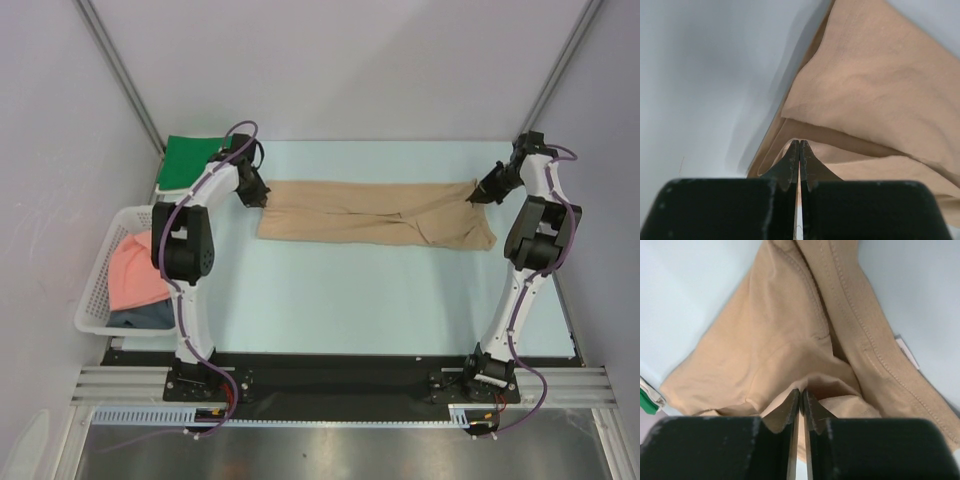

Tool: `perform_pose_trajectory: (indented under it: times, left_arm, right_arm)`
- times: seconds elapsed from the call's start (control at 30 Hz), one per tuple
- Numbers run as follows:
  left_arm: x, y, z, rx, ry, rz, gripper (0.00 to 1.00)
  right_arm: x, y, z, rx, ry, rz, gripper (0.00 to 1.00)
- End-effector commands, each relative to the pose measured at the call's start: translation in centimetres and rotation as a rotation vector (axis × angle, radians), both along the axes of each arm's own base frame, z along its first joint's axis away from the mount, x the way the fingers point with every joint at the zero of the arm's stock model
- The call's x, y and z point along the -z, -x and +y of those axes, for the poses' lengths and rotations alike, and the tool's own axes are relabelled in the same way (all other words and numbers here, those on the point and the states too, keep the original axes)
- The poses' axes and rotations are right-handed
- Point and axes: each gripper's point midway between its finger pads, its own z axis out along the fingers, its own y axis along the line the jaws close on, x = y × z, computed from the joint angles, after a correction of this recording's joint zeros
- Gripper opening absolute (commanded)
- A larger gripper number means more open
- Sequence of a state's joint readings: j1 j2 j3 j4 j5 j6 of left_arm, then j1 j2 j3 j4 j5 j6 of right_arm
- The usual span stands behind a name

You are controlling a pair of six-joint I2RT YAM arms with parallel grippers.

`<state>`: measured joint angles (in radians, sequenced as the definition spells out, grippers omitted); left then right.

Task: Fold and stack the t-shirts
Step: Fold the tshirt

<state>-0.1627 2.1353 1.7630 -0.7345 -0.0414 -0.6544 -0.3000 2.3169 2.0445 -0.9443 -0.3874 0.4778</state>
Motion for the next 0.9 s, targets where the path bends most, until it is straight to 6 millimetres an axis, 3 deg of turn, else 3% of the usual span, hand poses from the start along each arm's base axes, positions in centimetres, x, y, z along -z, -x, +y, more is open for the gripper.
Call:
perform_pose_trajectory:
  times: [0.0,0.07,0.17,0.37,0.43,0.53,0.57,0.63,0.67,0.7,0.73,0.8,0.83,0.87]
  left_arm:
    - [-0.9,-1.7,0.1,-0.013,0.012,-0.047,0.0]
    - [-0.6,-1.6,0.2,-0.02,0.004,-0.04,0.0]
    - [-0.3,-1.5,0.5,-0.026,-0.003,-0.03,0.0]
    - [-0.2,-1.4,1.1,-0.047,-0.015,-0.028,0.0]
    - [0.1,-1.3,1.2,-0.047,-0.017,-0.02,0.0]
    - [-0.2,-1.3,1.2,-0.042,-0.011,-0.022,0.0]
    - [0.0,-1.2,1.1,-0.041,-0.008,-0.027,0.0]
    - [0.0,-1.1,1.0,-0.038,-0.004,-0.032,0.0]
    - [0.0,-1.2,0.9,-0.034,-0.001,-0.033,0.0]
    - [0.0,-1.1,0.9,-0.028,0.001,-0.032,0.0]
    - [0.0,-1.1,0.8,-0.023,0.004,-0.03,0.0]
    - [0.0,-1.0,0.9,-0.017,0.003,-0.031,0.0]
    - [-0.2,-1.1,0.8,-0.014,0.004,-0.037,0.0]
    - [-0.1,-1.0,0.7,-0.008,0.007,-0.037,0.0]
  right_arm:
    - [-0.1,-0.3,-0.7,0.011,0.004,0.02,0.14]
    - [-0.1,-0.4,-0.9,0.018,0.007,0.017,0.19]
    - [0.1,-0.2,-1.4,0.026,0.013,0.032,0.18]
    - [0.7,0.2,-1.9,0.028,0.006,0.045,0.0]
    - [0.4,0.3,-1.7,0.016,-0.003,0.037,0.0]
    - [-0.4,1.1,-1.8,-0.006,0.021,0.042,0.11]
    - [-0.5,1.4,-1.6,-0.019,0.033,0.046,0.25]
    - [-2.0,2.0,-1.2,-0.042,0.078,0.031,0.41]
    - [-1.6,3.0,-1.1,-0.038,0.089,0.06,0.52]
    - [-2.1,3.1,-1.0,-0.036,0.103,0.043,0.54]
    - [-3.8,3.4,-0.7,-0.028,0.107,0.007,0.56]
    - [-3.6,5.3,0.1,-0.008,0.095,0.021,0.62]
    - [-3.8,4.9,0.2,-0.012,0.088,-0.001,0.62]
    - [-4.1,5.8,1.4,-0.001,0.028,-0.002,0.62]
